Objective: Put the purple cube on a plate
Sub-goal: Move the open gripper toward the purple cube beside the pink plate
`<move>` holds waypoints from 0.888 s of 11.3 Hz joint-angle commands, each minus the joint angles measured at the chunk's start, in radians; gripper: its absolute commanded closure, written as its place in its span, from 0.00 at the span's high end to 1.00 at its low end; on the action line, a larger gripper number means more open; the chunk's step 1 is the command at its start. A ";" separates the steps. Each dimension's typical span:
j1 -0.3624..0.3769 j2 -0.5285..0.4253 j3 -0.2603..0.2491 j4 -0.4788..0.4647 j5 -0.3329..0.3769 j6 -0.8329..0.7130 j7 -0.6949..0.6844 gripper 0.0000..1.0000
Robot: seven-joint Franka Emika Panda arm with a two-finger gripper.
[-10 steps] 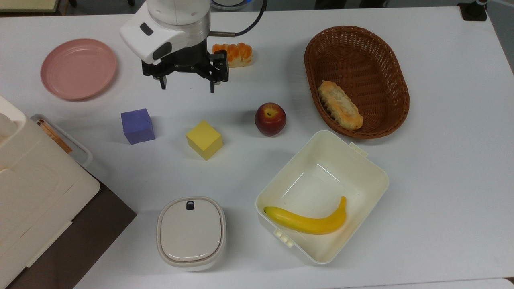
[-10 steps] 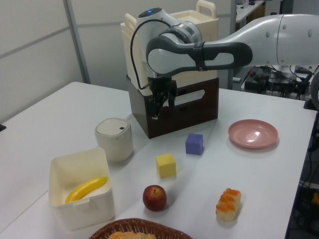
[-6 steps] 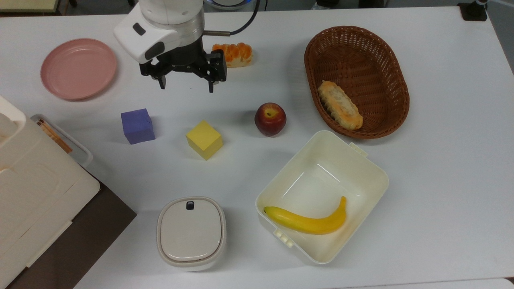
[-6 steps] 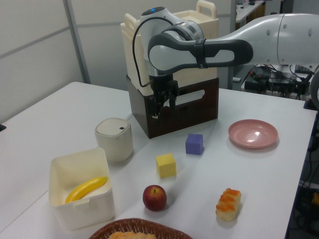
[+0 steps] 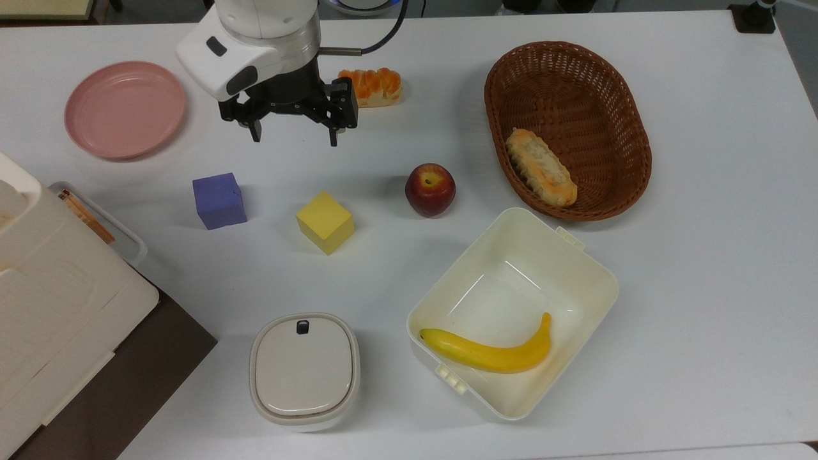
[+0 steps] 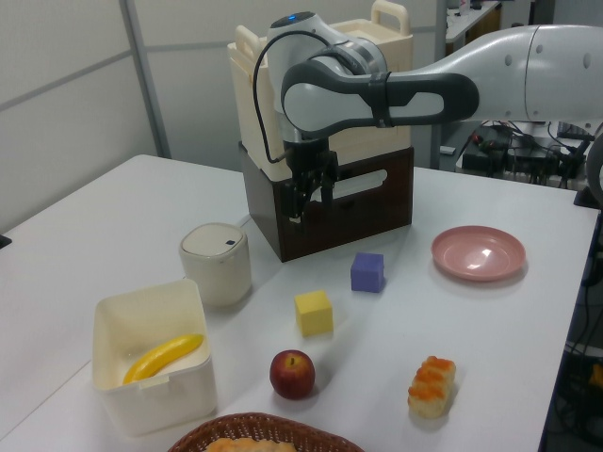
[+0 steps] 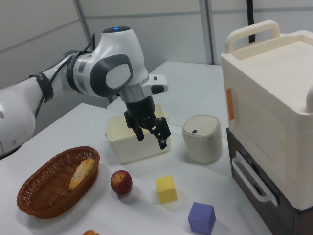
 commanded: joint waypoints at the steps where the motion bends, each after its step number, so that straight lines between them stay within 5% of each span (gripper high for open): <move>1: -0.003 -0.049 -0.003 -0.037 0.028 -0.008 -0.021 1.00; 5: -0.005 -0.059 -0.006 -0.039 0.012 -0.009 -0.025 1.00; 7: 0.001 -0.060 -0.076 -0.037 0.027 -0.006 -0.041 1.00; 10: 0.016 -0.060 -0.103 -0.044 0.028 -0.008 -0.076 1.00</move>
